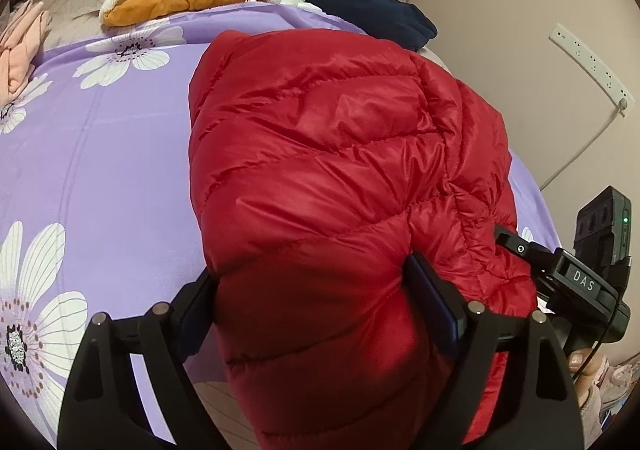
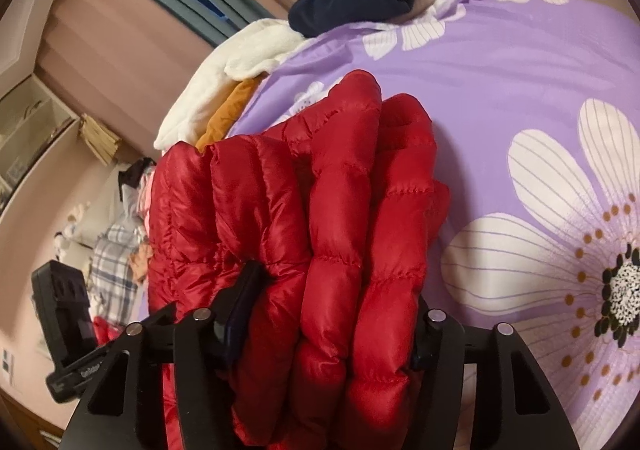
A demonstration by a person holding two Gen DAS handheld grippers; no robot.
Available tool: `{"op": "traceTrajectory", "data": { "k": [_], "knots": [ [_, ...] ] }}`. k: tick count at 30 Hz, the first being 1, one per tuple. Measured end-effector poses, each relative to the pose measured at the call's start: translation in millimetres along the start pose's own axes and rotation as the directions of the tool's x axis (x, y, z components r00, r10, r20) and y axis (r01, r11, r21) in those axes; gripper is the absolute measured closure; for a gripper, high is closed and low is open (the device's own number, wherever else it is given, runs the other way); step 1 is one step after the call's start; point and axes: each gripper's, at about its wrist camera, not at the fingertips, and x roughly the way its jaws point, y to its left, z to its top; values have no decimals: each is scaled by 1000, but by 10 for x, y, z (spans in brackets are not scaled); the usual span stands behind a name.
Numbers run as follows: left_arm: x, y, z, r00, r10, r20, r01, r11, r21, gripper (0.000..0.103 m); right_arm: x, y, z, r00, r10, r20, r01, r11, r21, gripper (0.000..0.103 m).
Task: Fold large clothes
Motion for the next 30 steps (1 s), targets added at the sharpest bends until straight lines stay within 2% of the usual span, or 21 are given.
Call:
{"op": "traceTrajectory", "data": {
  "k": [14,30],
  "knots": [
    [-178,-56,-77,999,-6,37,6,1000,1,22,-163,120,-46,997,-17,81,25,994,-102,50],
    [-610,-23,-179,994,-19,112,20,1000,-9,23,-242,228,-71,990,33,140,-3,979,-205,50]
  ]
}}
